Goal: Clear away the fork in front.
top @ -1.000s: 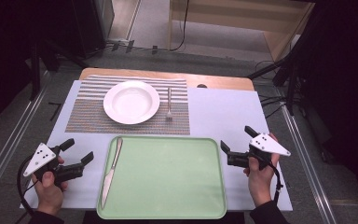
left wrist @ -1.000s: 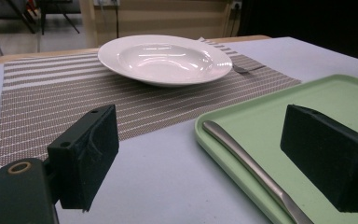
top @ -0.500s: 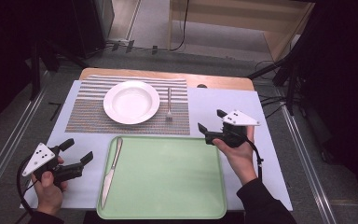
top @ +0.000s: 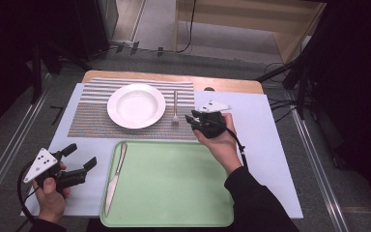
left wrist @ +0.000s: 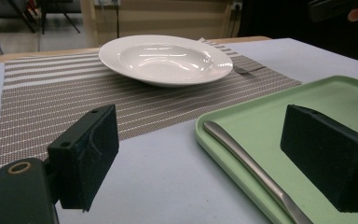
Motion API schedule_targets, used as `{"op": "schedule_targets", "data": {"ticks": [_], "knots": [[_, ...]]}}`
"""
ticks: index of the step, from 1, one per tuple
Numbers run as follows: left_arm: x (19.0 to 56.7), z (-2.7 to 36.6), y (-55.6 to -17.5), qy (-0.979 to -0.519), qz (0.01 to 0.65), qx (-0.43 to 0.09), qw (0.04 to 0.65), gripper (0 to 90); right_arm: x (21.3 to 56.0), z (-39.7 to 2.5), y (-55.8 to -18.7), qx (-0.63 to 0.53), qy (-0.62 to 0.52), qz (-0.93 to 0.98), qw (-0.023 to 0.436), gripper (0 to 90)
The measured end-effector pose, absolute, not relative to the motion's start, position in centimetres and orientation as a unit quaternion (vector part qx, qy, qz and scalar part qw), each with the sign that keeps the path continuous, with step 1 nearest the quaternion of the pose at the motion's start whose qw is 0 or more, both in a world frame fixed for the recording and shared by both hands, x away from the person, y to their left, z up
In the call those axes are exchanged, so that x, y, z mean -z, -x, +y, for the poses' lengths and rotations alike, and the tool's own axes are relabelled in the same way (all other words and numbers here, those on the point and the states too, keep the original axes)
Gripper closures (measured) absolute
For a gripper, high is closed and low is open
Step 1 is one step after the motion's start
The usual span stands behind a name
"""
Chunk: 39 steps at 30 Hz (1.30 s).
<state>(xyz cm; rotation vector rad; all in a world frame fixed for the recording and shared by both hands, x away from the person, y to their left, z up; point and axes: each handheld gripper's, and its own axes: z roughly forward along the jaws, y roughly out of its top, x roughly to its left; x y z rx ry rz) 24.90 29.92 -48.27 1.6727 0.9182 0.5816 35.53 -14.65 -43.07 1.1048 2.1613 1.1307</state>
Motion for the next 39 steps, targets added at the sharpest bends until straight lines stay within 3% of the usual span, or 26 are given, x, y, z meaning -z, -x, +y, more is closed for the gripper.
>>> {"op": "schedule_targets", "data": {"ticks": [16, 20, 30, 33, 39], "knots": [[48.3, 29.9, -24.9, -0.702, 0.388, -0.243, 0.545, 11.1, 46.4, -11.5, -41.5, -0.341, -0.435, 0.811, 0.192, 87.9], [48.3, 30.0, -24.9, -0.705, 0.390, -0.243, 0.540, 11.1, 47.1, -11.2, -42.7, -0.330, -0.447, 0.813, 0.176, 88.5], [48.3, 30.0, -25.0, -0.703, 0.392, -0.243, 0.541, 11.1, 47.7, -10.3, -45.7, -0.318, -0.513, 0.786, 0.132, 87.9], [48.3, 30.0, -25.0, -0.702, 0.392, -0.242, 0.544, 11.1, 47.8, -10.1, -46.9, -0.308, -0.536, 0.775, 0.132, 77.3], [48.4, 30.1, -25.1, -0.700, 0.392, -0.241, 0.546, 11.1, 47.6, -10.1, -48.4, -0.298, -0.560, 0.762, 0.131, 70.8]]}}
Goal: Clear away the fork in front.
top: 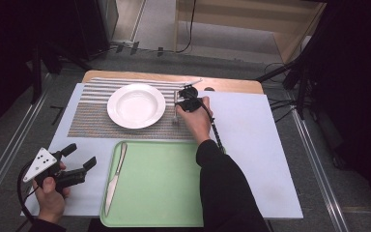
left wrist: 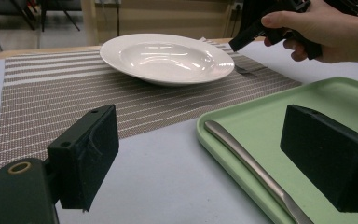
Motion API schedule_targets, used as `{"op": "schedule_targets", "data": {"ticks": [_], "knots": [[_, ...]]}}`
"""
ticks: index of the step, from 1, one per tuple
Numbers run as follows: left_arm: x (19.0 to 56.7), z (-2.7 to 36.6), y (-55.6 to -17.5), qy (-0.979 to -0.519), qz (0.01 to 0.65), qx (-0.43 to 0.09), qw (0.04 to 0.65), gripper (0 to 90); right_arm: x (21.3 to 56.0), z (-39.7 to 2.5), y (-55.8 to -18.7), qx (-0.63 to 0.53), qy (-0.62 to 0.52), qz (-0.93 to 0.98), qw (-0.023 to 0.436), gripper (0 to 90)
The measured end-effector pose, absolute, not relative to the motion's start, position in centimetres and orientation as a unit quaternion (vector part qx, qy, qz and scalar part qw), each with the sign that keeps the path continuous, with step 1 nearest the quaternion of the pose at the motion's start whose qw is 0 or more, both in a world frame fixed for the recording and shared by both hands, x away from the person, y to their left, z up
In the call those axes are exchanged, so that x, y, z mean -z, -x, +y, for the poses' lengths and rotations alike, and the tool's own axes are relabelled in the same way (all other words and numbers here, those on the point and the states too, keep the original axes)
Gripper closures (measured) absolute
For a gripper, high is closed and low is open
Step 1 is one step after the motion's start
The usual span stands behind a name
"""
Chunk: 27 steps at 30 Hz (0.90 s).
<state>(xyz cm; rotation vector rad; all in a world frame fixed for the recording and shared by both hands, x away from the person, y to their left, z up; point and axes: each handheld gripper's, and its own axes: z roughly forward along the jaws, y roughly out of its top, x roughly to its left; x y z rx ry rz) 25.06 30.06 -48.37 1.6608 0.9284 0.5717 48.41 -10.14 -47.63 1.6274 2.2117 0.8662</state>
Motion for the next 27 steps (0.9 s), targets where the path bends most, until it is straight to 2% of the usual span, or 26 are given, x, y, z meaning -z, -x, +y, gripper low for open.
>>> {"op": "schedule_targets", "data": {"ticks": [6, 21, 27], "knots": [[48.4, 30.1, -25.1, -0.700, 0.392, -0.242, 0.546, 11.2, 48.1, -9.6, -49.4, -0.285, -0.566, 0.762, 0.136, 67.7], [48.4, 30.2, -25.1, -0.700, 0.393, -0.239, 0.546, 11.2, 49.3, -8.0, -51.0, -0.257, -0.592, 0.750, 0.142, 68.5], [48.4, 30.2, -25.1, -0.698, 0.396, -0.237, 0.548, 11.2, 49.5, -6.8, -50.7, -0.229, -0.584, 0.756, 0.186, 69.8]]}}
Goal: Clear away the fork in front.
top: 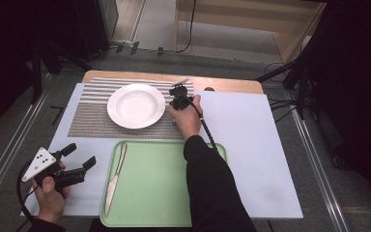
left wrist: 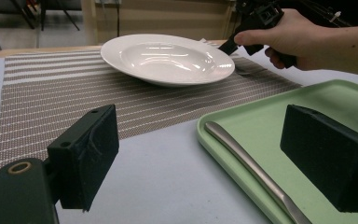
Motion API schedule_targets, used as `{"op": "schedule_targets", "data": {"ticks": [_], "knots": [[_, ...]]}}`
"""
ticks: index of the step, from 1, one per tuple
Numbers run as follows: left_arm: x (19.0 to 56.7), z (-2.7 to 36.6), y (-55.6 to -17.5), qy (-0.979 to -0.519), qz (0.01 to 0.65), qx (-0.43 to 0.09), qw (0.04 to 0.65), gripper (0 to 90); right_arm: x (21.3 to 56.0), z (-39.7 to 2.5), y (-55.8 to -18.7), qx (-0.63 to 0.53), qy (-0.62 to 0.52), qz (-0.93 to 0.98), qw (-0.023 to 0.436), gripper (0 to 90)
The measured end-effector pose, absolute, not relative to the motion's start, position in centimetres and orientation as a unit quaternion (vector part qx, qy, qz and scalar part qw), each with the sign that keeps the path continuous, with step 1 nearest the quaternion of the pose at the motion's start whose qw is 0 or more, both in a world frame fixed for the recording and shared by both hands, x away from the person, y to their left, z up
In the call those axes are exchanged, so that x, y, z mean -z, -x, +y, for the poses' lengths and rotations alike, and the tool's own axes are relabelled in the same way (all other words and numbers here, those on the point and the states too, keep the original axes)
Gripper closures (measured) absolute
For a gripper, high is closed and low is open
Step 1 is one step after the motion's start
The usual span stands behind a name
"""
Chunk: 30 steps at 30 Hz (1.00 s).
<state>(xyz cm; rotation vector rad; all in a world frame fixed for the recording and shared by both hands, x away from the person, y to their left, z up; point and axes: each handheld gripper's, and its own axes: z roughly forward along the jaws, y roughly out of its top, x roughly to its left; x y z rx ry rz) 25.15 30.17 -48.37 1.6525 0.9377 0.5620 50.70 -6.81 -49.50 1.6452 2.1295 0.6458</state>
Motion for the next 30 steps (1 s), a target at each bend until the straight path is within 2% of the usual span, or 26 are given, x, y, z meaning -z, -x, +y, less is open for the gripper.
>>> {"op": "schedule_targets", "data": {"ticks": [9, 13, 20, 25, 28, 30], "knots": [[48.4, 30.2, -25.1, -0.699, 0.396, -0.237, 0.547, 11.2, 49.5, -6.7, -50.7, -0.232, -0.597, 0.746, 0.184, 69.7], [48.4, 30.2, -25.2, -0.700, 0.395, -0.236, 0.546, 11.2, 49.5, -7.3, -50.8, -0.253, -0.597, 0.744, 0.164, 69.2], [48.4, 30.2, -25.2, -0.700, 0.395, -0.236, 0.546, 11.2, 49.5, -6.6, -50.6, -0.235, -0.603, 0.740, 0.184, 69.7], [48.4, 30.1, -25.2, -0.699, 0.394, -0.236, 0.547, 11.2, 49.5, -6.1, -50.5, -0.230, -0.615, 0.730, 0.190, 75.1], [48.4, 30.2, -25.2, -0.701, 0.395, -0.236, 0.545, 11.2, 49.6, -6.1, -50.5, -0.232, -0.611, 0.732, 0.190, 75.4], [48.4, 30.2, -25.2, -0.700, 0.393, -0.236, 0.547, 11.2, 49.5, -6.3, -50.7, -0.236, -0.619, 0.728, 0.176, 78.1]]}}
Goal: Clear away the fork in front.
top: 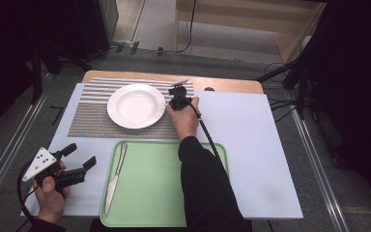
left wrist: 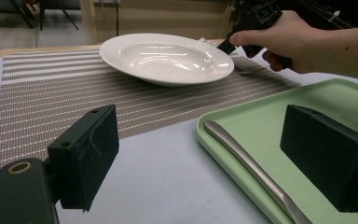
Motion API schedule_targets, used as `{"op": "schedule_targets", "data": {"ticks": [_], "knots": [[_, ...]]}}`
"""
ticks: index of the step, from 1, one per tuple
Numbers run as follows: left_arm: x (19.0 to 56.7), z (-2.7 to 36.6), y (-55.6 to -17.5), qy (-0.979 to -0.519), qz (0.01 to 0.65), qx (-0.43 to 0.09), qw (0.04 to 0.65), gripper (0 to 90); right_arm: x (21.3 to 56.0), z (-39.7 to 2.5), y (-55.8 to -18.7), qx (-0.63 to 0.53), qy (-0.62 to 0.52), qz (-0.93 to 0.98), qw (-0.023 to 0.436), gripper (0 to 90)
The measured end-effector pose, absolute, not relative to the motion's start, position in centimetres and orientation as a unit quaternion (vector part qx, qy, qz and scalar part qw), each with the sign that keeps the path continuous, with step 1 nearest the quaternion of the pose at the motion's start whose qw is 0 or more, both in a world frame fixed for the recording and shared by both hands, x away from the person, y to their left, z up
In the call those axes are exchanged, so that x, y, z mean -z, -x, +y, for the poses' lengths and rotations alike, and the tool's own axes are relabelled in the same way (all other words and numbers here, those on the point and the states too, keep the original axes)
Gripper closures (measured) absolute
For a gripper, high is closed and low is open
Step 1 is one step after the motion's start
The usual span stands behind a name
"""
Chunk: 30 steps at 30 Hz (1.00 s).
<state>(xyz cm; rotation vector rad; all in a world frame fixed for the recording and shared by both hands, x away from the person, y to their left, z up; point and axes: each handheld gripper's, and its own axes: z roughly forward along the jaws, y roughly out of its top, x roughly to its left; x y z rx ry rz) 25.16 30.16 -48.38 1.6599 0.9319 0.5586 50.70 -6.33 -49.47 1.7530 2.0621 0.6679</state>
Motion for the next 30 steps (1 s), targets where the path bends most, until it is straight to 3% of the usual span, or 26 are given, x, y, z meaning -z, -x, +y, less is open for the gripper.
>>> {"op": "schedule_targets", "data": {"ticks": [20, 30], "knots": [[48.4, 30.1, -25.2, -0.700, 0.394, -0.235, 0.548, 11.2, 48.5, -7.5, -51.2, -0.219, -0.607, 0.746, 0.165, 86.3], [48.4, 30.1, -25.2, -0.703, 0.394, -0.235, 0.544, 11.2, 49.3, -7.3, -50.1, -0.218, -0.593, 0.749, 0.198, 86.2]]}}
